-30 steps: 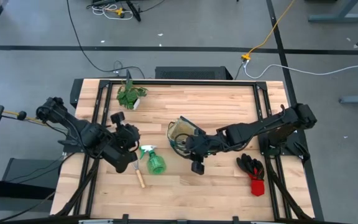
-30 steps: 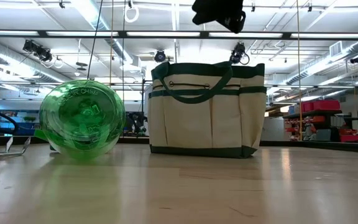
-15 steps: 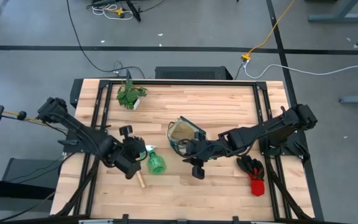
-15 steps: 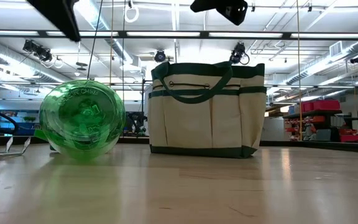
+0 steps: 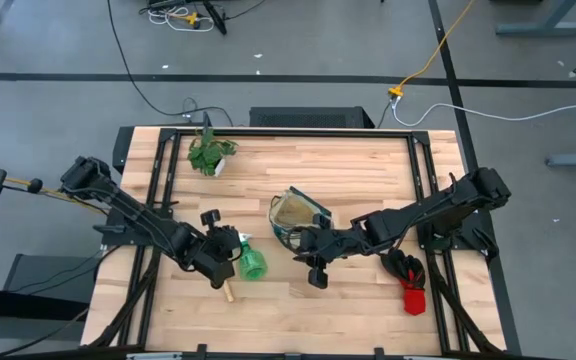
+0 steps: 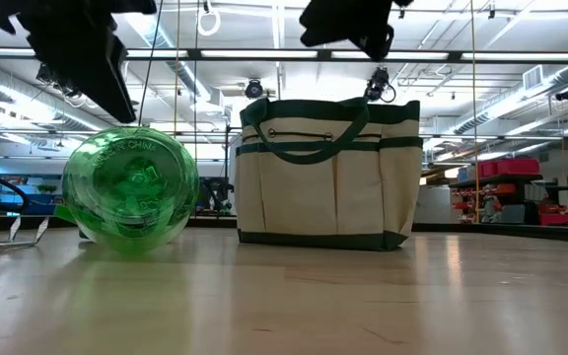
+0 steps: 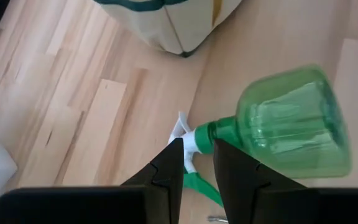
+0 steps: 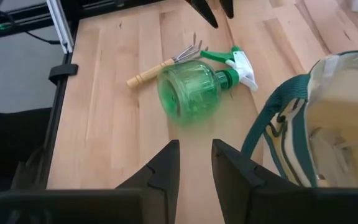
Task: Pick & Place Garden tools in Gardening bag
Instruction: Put the green spray bottle into the white gardening bag
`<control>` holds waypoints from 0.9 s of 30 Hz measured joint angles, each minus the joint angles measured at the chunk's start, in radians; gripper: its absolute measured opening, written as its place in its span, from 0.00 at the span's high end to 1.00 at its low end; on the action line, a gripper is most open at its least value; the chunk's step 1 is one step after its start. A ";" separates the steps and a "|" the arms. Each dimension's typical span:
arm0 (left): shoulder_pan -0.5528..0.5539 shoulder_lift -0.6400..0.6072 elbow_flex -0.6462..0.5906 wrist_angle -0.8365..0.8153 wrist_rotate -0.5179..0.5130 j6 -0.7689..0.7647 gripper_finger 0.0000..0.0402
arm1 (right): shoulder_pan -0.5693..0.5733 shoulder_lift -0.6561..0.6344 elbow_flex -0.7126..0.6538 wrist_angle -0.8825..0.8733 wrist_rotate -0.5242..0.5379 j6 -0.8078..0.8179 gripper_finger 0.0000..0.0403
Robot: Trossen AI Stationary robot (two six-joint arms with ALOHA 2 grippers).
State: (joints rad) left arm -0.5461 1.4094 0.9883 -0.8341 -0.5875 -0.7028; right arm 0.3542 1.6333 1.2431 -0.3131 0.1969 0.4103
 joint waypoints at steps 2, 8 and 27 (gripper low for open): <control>0.012 0.000 -0.012 0.003 0.000 0.016 0.77 | 0.000 0.000 -0.034 0.037 -0.006 0.000 0.77; 0.046 0.000 -0.055 -0.001 0.012 0.316 0.77 | 0.000 0.000 -0.084 0.121 -0.006 0.000 0.77; 0.179 0.000 -0.179 0.223 0.203 1.036 0.77 | -0.002 0.000 -0.090 0.198 -0.006 -0.030 0.77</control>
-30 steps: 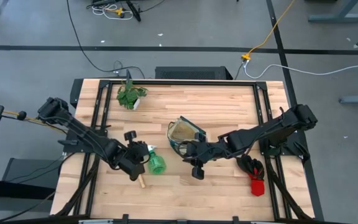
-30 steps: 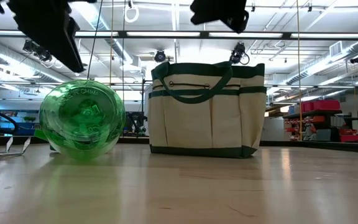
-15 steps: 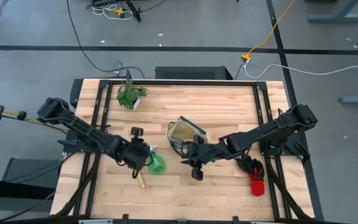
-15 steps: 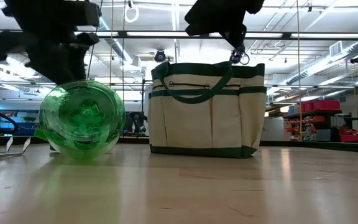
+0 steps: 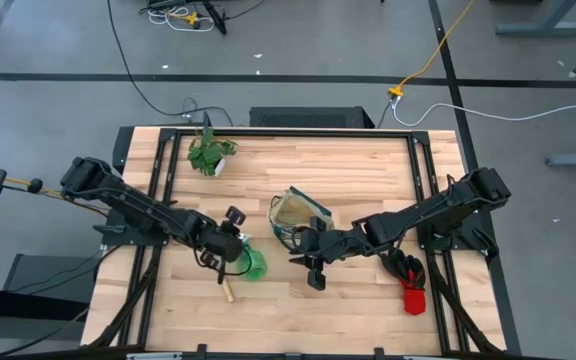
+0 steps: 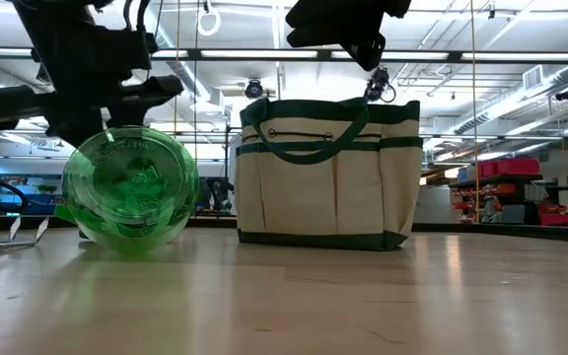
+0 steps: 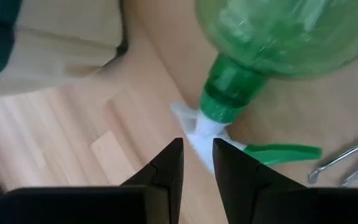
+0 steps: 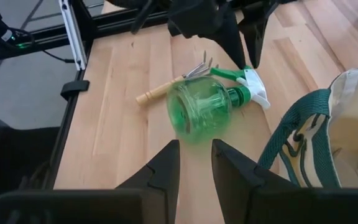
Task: Pick & Place Garden tools in Gardening bag
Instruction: Put the green spray bottle into the white gardening bag
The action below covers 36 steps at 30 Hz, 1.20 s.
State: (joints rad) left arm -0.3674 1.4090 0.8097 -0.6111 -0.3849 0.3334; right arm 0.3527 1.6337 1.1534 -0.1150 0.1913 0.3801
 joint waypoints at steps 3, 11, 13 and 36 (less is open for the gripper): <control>0.018 0.004 0.000 0.034 0.104 0.072 0.77 | 0.000 0.000 0.000 0.002 0.001 0.000 0.77; 0.024 0.051 0.000 0.071 0.166 0.188 0.75 | 0.000 0.000 0.000 0.012 0.003 0.000 0.77; 0.024 0.074 0.000 0.071 0.137 0.212 0.72 | 0.000 0.000 0.000 0.014 0.003 0.000 0.77; 0.039 0.190 0.001 0.215 0.210 0.292 0.45 | 0.000 0.000 0.000 0.018 0.003 -0.023 0.77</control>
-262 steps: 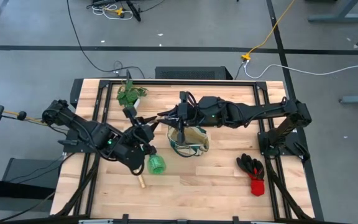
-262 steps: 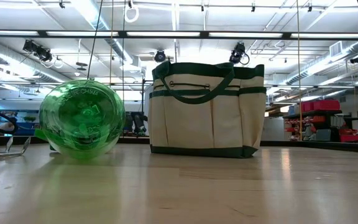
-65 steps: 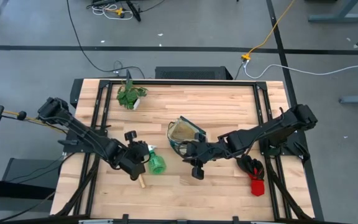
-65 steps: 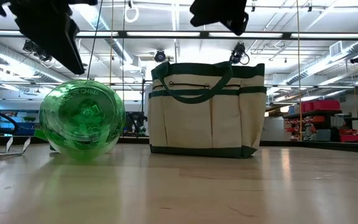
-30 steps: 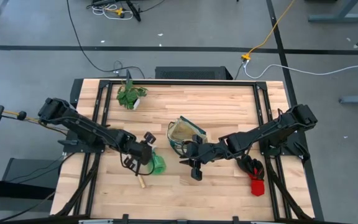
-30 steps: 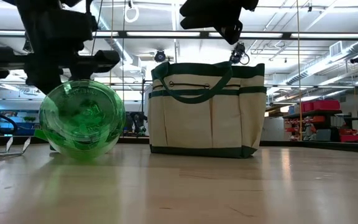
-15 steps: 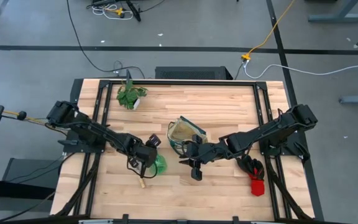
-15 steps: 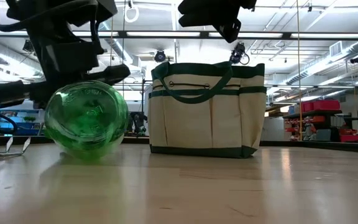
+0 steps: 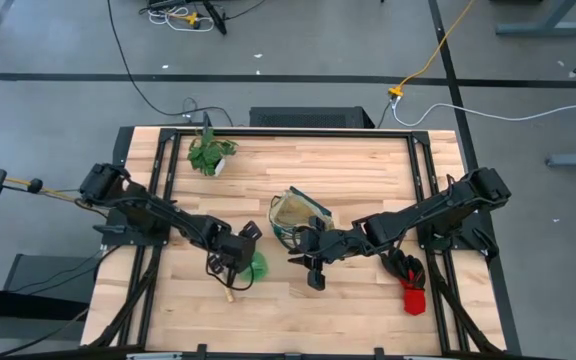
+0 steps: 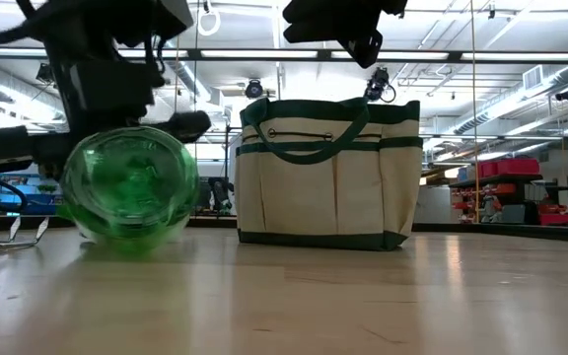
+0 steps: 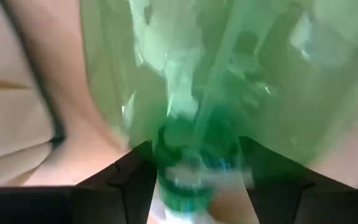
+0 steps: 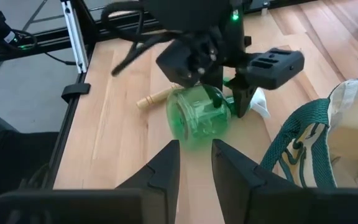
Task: Pick & Place Garden tools in Gardening bag
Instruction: Put the green spray bottle into the white gardening bag
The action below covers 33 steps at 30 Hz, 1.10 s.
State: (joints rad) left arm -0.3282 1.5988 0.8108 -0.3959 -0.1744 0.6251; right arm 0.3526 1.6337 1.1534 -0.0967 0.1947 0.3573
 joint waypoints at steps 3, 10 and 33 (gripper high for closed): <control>0.001 0.034 0.002 0.006 0.011 -0.004 0.46 | 0.000 0.000 0.000 0.000 0.000 0.000 0.77; -0.001 0.045 0.004 0.003 -0.020 -0.012 0.56 | 0.000 0.000 0.000 0.005 0.000 0.000 0.77; -0.081 -0.065 0.163 -0.352 -0.306 -0.310 0.60 | -0.003 0.000 0.000 0.004 0.057 -0.002 0.77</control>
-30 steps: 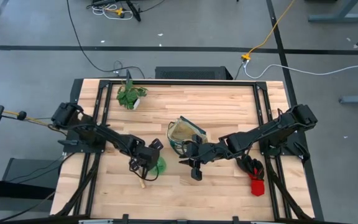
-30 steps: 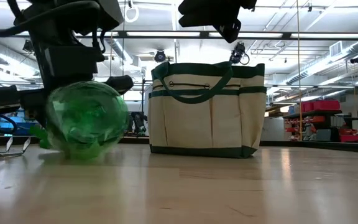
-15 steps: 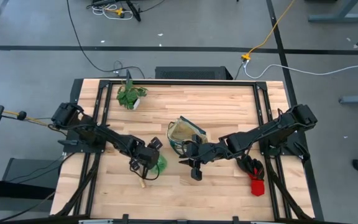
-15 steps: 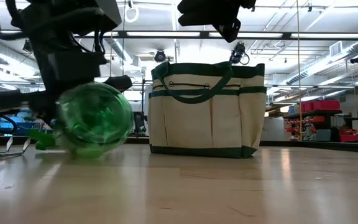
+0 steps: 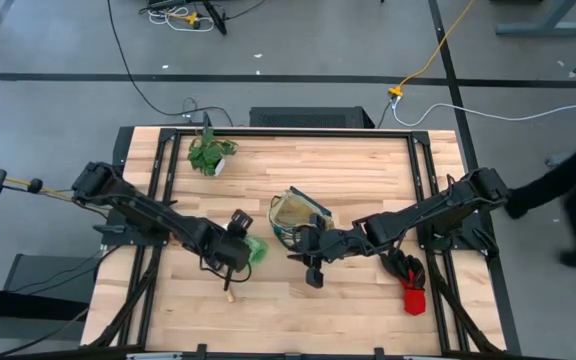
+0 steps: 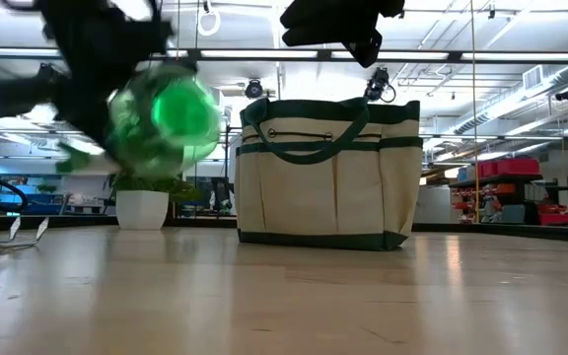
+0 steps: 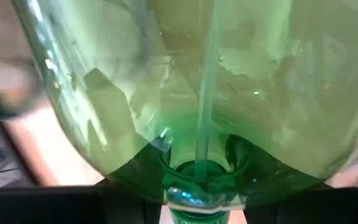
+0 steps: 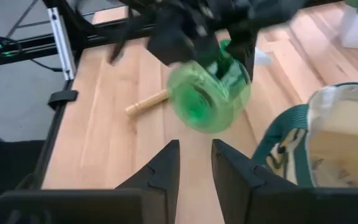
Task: Pick & Place Garden tools in Gardening bag
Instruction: Put the green spray bottle into the white gardening bag
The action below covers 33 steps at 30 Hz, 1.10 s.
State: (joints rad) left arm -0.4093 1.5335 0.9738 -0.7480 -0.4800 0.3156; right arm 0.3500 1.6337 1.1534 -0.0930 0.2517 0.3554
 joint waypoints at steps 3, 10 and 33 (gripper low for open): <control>-0.012 -0.003 0.085 -0.076 -0.072 -0.013 0.60 | 0.000 0.000 0.000 0.000 0.003 -0.010 0.77; -0.012 -0.004 0.262 -0.179 -0.198 -0.018 0.60 | 0.000 -0.046 0.000 -0.026 0.006 -0.013 0.77; 0.249 -0.003 0.350 0.231 0.051 0.179 0.60 | 0.000 -0.336 0.000 -0.259 0.160 -0.029 0.77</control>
State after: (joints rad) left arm -0.1607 1.5307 1.3239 -0.5167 -0.4292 0.4950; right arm 0.3504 1.2980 1.1534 -0.3517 0.4118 0.3267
